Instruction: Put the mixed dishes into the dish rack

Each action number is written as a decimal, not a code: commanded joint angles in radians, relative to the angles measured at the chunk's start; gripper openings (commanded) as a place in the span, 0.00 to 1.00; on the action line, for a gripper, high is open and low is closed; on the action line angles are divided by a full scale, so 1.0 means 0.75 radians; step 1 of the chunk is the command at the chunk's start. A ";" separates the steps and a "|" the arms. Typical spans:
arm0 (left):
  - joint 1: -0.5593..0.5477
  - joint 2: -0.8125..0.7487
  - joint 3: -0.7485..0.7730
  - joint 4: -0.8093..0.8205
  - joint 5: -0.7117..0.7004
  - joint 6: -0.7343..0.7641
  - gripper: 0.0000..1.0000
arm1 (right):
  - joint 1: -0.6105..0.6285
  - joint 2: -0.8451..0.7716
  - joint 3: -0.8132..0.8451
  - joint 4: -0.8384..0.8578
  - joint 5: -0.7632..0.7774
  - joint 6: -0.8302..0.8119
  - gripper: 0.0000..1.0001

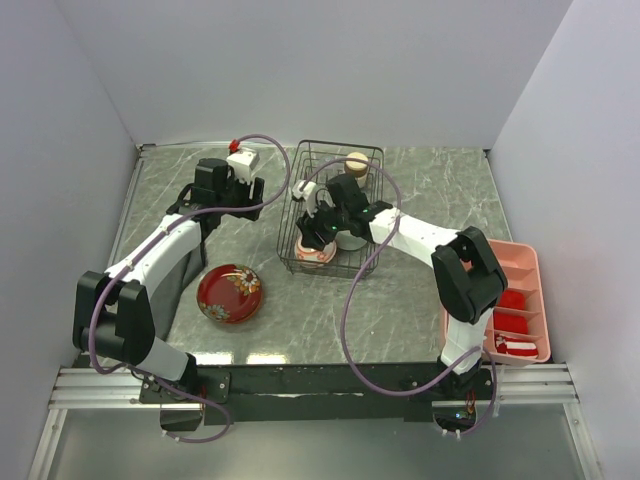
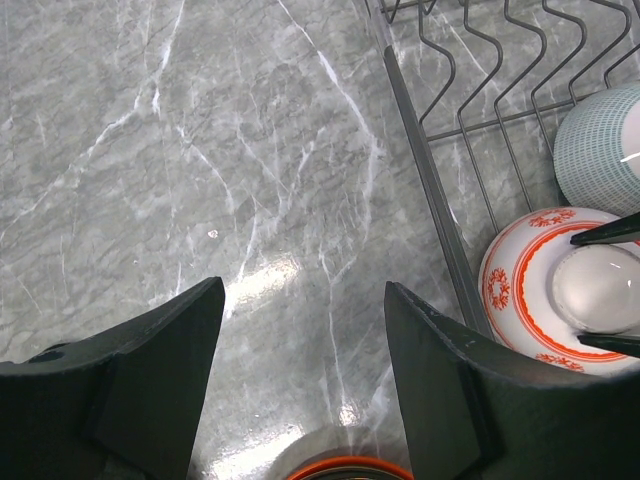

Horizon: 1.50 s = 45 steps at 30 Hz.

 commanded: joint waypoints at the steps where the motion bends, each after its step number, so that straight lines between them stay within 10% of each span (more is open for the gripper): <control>1: 0.003 -0.001 0.009 0.021 0.011 -0.007 0.71 | 0.012 -0.115 -0.025 0.237 -0.037 0.064 0.36; 10: 0.003 0.010 0.026 0.027 0.007 0.001 0.71 | 0.012 -0.062 0.081 -0.110 0.034 0.015 0.70; 20: 0.003 0.006 0.015 -0.012 0.009 0.026 0.72 | -0.143 -0.287 0.118 -0.135 -0.088 0.132 0.79; 28: 0.177 -0.037 -0.044 -0.453 0.255 0.494 0.68 | -0.309 -0.418 0.226 -0.124 -0.097 0.393 1.00; 35: 0.275 0.061 0.026 -1.010 0.471 0.907 0.66 | -0.335 -0.489 0.122 -0.219 -0.031 0.449 1.00; 45: 0.277 0.142 -0.099 -0.908 0.353 0.973 0.69 | -0.335 -0.583 -0.019 -0.176 -0.137 0.469 1.00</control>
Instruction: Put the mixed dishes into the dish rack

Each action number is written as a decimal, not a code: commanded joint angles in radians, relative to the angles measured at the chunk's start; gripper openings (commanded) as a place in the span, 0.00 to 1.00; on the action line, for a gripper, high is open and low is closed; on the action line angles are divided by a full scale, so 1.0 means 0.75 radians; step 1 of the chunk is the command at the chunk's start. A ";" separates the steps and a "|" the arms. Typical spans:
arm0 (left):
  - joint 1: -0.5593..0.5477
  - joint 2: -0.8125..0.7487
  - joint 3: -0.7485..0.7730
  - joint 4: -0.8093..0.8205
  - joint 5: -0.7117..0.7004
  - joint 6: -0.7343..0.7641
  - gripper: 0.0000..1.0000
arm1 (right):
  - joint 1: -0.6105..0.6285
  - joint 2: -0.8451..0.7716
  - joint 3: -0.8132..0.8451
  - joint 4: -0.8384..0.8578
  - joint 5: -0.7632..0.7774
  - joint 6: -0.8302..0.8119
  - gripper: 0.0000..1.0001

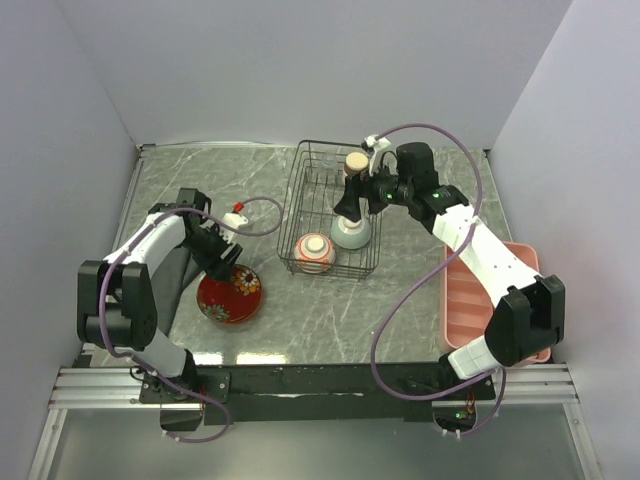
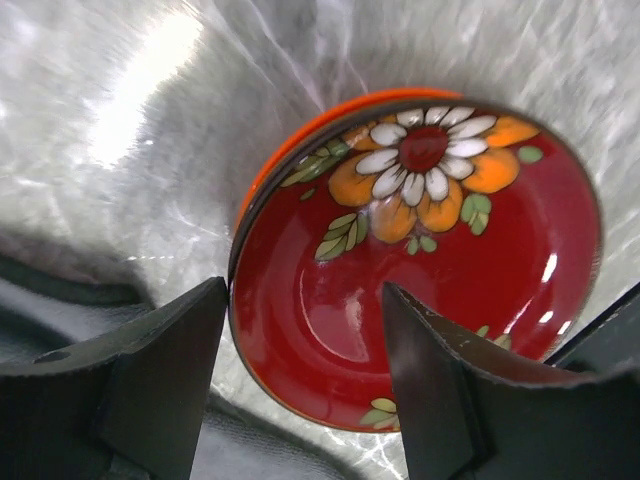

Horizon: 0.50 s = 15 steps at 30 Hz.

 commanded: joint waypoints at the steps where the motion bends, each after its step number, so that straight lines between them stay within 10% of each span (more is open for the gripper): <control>1: 0.003 0.059 -0.038 0.025 -0.028 0.096 0.68 | -0.004 -0.101 -0.030 0.043 -0.057 0.022 1.00; 15: 0.003 -0.039 -0.038 0.271 -0.052 0.036 0.10 | -0.004 -0.111 -0.122 0.101 -0.053 0.057 1.00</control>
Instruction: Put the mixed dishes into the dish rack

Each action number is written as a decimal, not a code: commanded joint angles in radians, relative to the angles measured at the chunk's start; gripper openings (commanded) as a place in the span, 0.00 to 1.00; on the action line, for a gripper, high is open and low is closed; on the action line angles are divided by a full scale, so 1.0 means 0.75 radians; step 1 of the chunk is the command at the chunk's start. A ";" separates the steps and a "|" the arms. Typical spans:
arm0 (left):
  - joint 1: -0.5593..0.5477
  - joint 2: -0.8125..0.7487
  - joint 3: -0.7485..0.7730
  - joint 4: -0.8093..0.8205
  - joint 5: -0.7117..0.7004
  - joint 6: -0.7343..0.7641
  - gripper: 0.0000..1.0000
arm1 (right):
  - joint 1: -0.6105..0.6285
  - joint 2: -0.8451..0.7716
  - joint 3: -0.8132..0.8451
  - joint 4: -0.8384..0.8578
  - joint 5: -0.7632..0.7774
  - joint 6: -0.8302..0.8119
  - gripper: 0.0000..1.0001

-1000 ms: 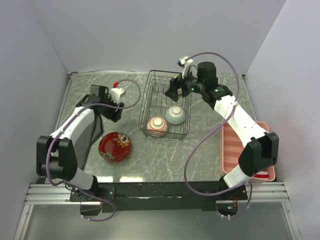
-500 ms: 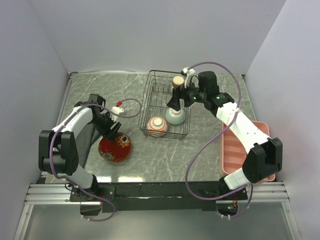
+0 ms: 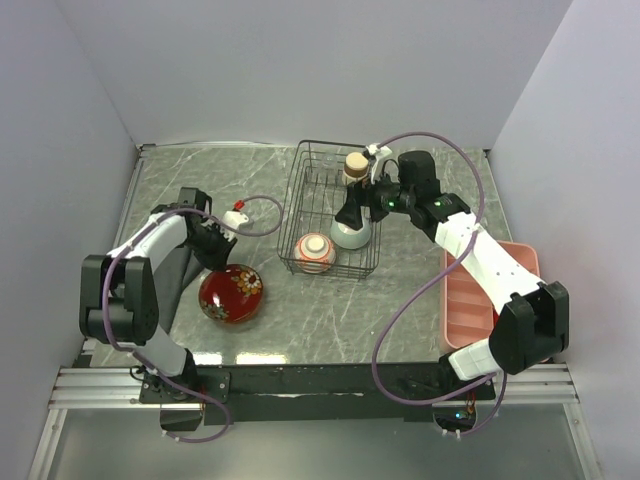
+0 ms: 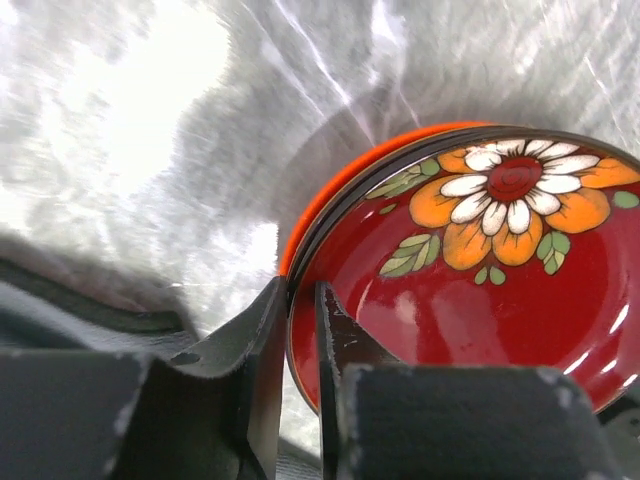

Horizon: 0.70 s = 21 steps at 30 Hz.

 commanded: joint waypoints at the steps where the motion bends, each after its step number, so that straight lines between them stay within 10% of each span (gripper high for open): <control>1: -0.005 -0.126 -0.028 0.159 -0.027 0.013 0.03 | -0.002 -0.049 -0.021 0.079 -0.022 0.050 1.00; 21: -0.001 -0.568 -0.040 -0.005 0.339 0.130 0.01 | 0.014 0.135 0.064 0.147 -0.371 0.058 0.99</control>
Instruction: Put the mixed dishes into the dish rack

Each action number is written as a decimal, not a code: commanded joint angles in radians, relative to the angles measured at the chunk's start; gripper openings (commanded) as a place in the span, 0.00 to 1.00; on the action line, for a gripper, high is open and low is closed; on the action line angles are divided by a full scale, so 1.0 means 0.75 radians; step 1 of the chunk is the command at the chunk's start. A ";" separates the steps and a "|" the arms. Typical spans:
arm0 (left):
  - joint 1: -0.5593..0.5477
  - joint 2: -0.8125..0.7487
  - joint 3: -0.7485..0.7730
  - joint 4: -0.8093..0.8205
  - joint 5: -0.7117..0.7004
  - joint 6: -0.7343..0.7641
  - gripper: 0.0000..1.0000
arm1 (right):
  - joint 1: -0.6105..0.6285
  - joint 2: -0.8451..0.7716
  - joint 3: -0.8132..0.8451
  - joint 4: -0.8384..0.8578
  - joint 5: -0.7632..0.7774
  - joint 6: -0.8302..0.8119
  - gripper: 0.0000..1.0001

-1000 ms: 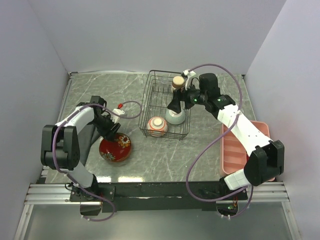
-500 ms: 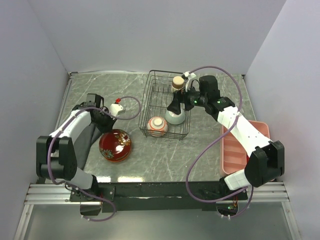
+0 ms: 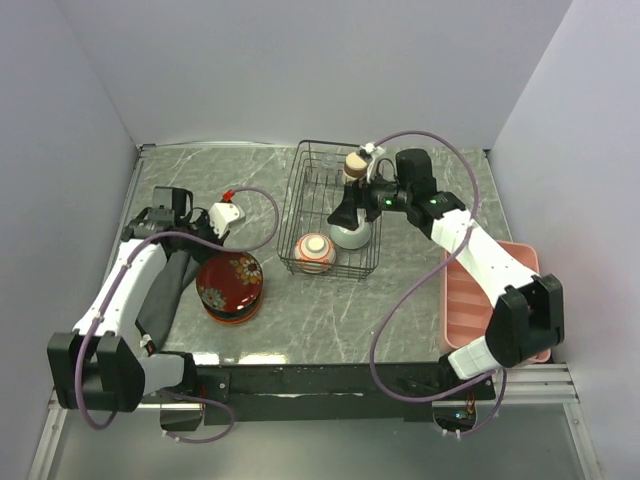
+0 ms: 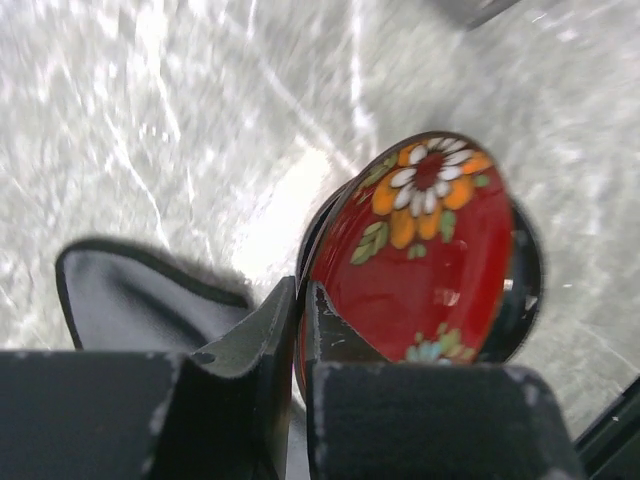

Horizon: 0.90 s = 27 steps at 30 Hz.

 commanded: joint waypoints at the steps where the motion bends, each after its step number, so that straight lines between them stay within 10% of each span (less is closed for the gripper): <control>1: -0.001 -0.075 0.025 -0.039 0.234 0.060 0.01 | 0.016 0.126 0.094 0.062 -0.253 -0.031 0.99; 27: -0.001 -0.134 0.056 -0.199 0.377 0.163 0.01 | 0.472 0.904 0.746 -0.196 -0.601 -0.661 0.96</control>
